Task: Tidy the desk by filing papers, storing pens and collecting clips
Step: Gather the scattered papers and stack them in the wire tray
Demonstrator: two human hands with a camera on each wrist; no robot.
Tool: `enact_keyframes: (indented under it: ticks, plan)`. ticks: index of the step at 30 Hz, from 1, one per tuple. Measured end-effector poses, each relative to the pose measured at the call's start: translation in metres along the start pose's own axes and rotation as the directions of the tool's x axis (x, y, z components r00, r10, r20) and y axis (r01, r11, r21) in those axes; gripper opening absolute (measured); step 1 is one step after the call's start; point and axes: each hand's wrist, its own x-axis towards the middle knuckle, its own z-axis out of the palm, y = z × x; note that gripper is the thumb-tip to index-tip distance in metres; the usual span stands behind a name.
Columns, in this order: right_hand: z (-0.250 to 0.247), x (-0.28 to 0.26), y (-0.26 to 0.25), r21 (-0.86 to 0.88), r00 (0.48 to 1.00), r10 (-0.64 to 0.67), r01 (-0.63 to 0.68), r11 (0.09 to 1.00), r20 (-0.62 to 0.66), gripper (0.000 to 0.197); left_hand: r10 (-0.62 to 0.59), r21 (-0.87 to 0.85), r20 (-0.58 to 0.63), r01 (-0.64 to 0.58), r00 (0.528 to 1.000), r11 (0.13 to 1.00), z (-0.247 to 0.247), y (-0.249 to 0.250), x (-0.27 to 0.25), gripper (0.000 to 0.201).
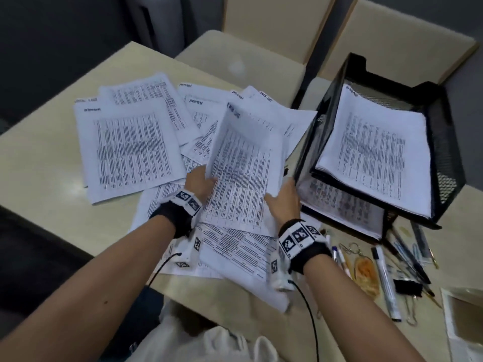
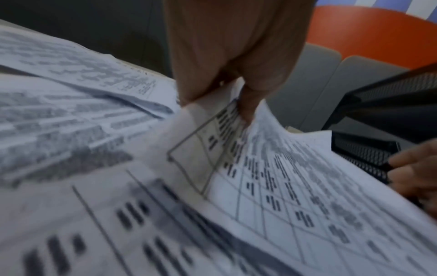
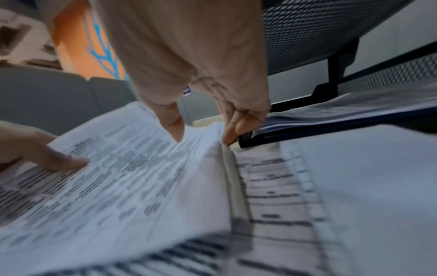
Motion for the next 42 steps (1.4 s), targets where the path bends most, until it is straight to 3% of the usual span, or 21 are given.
enact_keyframes:
  ticks: [2,5,8,10,11,13,15,17,21,24,28,30,33,35,36,37,39,41,42]
  plan:
    - [0.000,0.007,-0.011,0.134,0.996,0.072,-0.065,0.989,-0.054,0.077,0.072,-0.091,0.052,-0.067,0.996,0.994,-0.015,0.004,0.006,0.025]
    - [-0.005,0.024,-0.033,0.256,0.982,0.143,-0.108,0.961,-0.125,0.089,0.134,-0.163,0.080,-0.119,0.988,0.979,-0.041,0.015,0.027,0.030]
    - [-0.008,0.054,-0.054,0.329,0.976,0.197,-0.155,0.932,-0.097,0.065,0.160,-0.165,0.103,-0.142,0.982,0.976,-0.062,0.029,0.057,0.030]
    - [-0.009,0.076,-0.062,0.331,0.974,0.192,-0.143,0.933,-0.119,0.037,0.185,-0.053,0.128,-0.180,0.974,0.982,-0.072,0.037,0.080,0.024]
    - [-0.010,0.086,-0.065,0.323,0.968,0.199,-0.141,0.936,-0.153,0.032,0.162,0.081,0.119,-0.172,0.980,0.982,-0.077,0.037,0.093,0.032]
    - [-0.011,0.103,-0.070,0.270,0.943,0.246,-0.182,0.945,-0.223,0.035,0.034,0.386,0.072,-0.059,0.997,0.920,-0.087,0.031,0.113,0.065]
    - [-0.007,0.113,-0.075,0.183,0.915,0.317,-0.277,0.943,-0.249,0.042,-0.090,0.553,0.097,0.022,0.991,0.833,-0.094,0.016,0.123,0.082]
    - [0.001,0.116,-0.079,0.134,0.907,0.360,-0.338,0.932,-0.220,0.048,-0.139,0.625,0.152,0.013,0.979,0.780,-0.094,-0.008,0.126,0.088]
    - [0.011,0.115,-0.083,0.186,0.898,0.366,-0.327,0.927,-0.244,0.044,-0.060,0.643,0.206,-0.089,0.977,0.761,-0.085,-0.037,0.111,0.087]
    - [0.013,0.104,-0.093,0.165,0.874,0.237,-0.183,0.969,-0.424,0.030,-0.072,0.638,0.249,-0.108,0.966,0.762,-0.085,-0.039,0.092,0.082]
    - [-0.014,0.074,-0.125,0.113,0.801,-0.110,0.217,0.970,-0.588,0.019,-0.073,0.651,0.292,-0.142,0.954,0.746,-0.084,-0.042,0.071,0.075]
    - [-0.036,0.059,-0.146,0.127,0.715,-0.184,0.358,0.925,-0.675,0.022,-0.082,0.659,0.324,-0.162,0.943,0.734,-0.082,-0.043,0.056,0.074]
    - [-0.068,0.042,-0.179,0.144,0.520,-0.216,0.566,0.812,-0.827,0.024,-0.073,0.676,0.358,-0.204,0.931,0.708,-0.077,-0.044,0.033,0.072]
    - [-0.081,0.037,-0.193,0.213,0.453,-0.141,0.642,0.736,-0.880,0.038,-0.061,0.662,0.397,-0.239,0.916,0.710,-0.077,-0.041,0.022,0.068]
    - [-0.084,0.034,-0.197,0.246,0.444,-0.105,0.660,0.709,-0.890,0.049,-0.048,0.638,0.418,-0.256,0.907,0.727,-0.080,-0.041,0.022,0.066]
    - [-0.083,0.030,-0.200,0.287,0.456,-0.078,0.674,0.681,-0.886,0.056,-0.030,0.592,0.430,-0.256,0.903,0.764,-0.085,-0.042,0.023,0.064]
    - [-0.073,0.026,-0.196,0.382,0.520,-0.027,0.660,0.647,-0.853,0.056,0.011,0.391,0.348,-0.156,0.937,0.907,-0.103,-0.051,0.030,0.062]
    - [-0.049,0.028,-0.183,0.474,0.657,-0.017,0.560,0.679,-0.753,0.056,-0.043,0.239,0.075,0.024,0.996,0.971,-0.130,-0.069,0.039,0.057]
    - [-0.032,0.030,-0.174,0.483,0.739,-0.024,0.464,0.743,-0.673,0.056,-0.106,0.231,-0.082,0.122,0.991,0.965,-0.144,-0.080,0.043,0.055]
